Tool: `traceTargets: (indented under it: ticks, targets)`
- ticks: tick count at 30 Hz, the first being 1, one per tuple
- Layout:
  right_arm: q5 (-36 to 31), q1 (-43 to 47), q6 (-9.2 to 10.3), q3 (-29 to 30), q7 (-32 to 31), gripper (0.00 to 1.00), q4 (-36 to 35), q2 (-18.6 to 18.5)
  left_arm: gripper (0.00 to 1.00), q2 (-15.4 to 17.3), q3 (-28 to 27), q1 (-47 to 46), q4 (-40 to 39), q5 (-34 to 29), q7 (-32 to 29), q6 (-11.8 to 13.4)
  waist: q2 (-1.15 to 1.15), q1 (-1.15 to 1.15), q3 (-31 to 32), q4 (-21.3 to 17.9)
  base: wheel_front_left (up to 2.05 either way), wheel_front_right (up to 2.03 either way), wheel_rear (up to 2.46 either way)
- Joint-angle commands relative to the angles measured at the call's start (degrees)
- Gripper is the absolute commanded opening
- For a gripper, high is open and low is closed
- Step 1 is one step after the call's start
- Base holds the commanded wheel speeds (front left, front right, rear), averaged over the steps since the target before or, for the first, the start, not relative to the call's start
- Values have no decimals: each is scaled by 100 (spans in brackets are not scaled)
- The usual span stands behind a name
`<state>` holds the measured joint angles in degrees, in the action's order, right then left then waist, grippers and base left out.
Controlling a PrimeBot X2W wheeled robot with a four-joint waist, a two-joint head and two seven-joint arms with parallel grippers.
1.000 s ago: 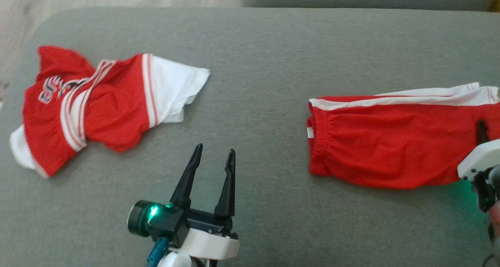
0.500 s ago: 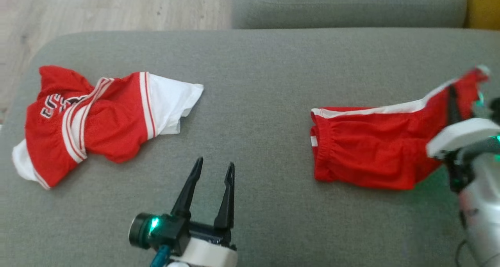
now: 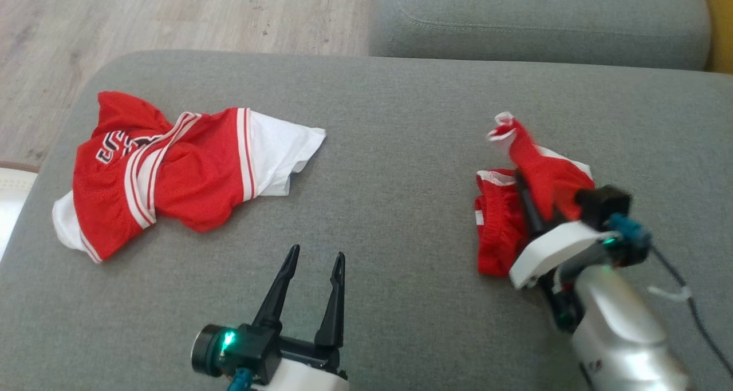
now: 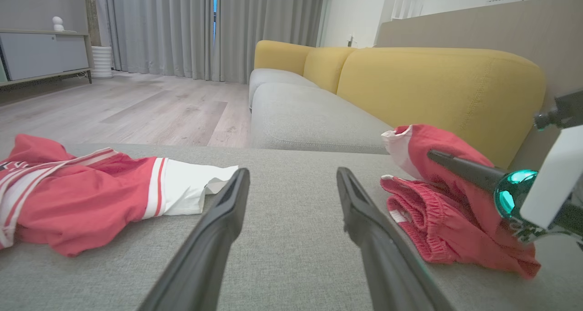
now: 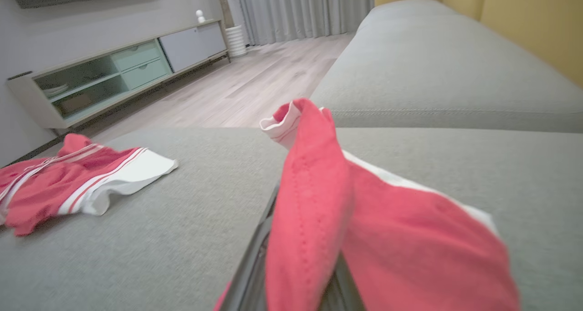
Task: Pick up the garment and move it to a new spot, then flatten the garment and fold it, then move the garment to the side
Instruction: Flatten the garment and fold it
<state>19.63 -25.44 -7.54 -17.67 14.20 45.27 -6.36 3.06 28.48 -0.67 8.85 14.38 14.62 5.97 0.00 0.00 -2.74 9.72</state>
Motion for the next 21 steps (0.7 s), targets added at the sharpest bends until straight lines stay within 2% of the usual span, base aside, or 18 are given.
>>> traceTargets:
  ticks: [1, 5, 6, 7, 8, 14, 18, 21]
  targets:
    - [5, -32, 5, -141, 56, 0, -150, 63, 100, -18, -125, -105, -172, -47, 38, -11, 0, 0, 1, 15, 0, 0, 0]
    - [126, 75, 5, -512, 56, 0, -131, 198, 100, -18, -130, -100, -163, -40, 38, -2, 0, 0, 21, 41, 0, 0, 0]
    - [166, 102, 5, -592, 46, 11, -118, 217, 100, -18, -135, -95, -162, -37, 38, 4, 0, 0, 29, 38, 0, 0, 0]
    - [210, 130, 5, -651, 18, 40, -87, 232, 100, -18, -141, -88, -158, -34, 38, 10, 0, 0, 46, 33, 0, 0, 0]
    - [226, 145, 5, -684, 18, 100, -81, 242, 100, -18, -146, -78, -154, -34, 38, 15, 0, 0, 62, 24, 0, 0, 0]
    - [396, 387, 5, -825, 60, 100, -346, 290, 100, -18, -180, 30, -160, -43, 38, 56, 0, 0, 213, -98, 0, 0, 0]
    - [511, 641, 5, -809, 75, 100, -805, 226, 100, -18, -193, 92, -182, -30, 38, 84, 0, 0, 277, -187, 0, 0, 0]
    - [450, 884, 5, -571, 77, 100, -1335, 78, 100, -18, -215, 136, -207, -21, 38, 114, 0, 0, 352, -246, 0, 0, 0]
